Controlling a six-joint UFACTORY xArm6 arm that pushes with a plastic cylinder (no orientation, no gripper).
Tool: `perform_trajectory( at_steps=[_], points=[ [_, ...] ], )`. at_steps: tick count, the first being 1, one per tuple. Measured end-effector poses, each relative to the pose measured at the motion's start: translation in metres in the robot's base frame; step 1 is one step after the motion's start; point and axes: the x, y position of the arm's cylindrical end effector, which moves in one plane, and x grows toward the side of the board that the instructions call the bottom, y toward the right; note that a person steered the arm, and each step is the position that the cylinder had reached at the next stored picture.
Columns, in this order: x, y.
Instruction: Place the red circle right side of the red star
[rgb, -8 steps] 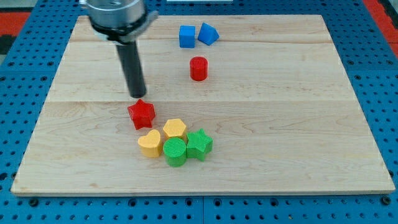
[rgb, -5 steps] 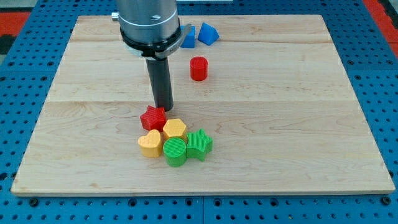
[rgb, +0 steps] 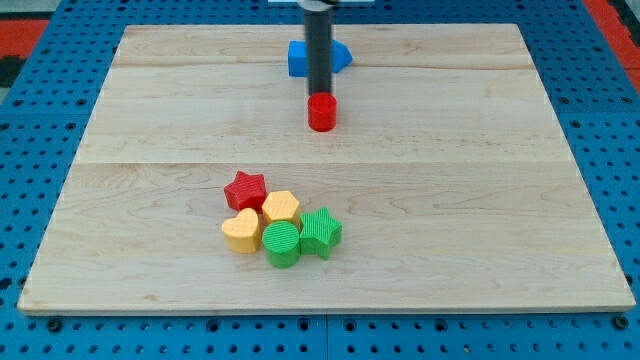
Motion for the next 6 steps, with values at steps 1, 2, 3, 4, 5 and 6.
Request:
perform_trajectory(
  at_steps=[1,2,3,4,5,6],
  points=[
    [0.027,0.013],
    [0.059,0.013],
    [0.078,-0.003],
    [0.052,-0.018],
    [0.066,-0.052],
    [0.042,-0.065]
  ],
)
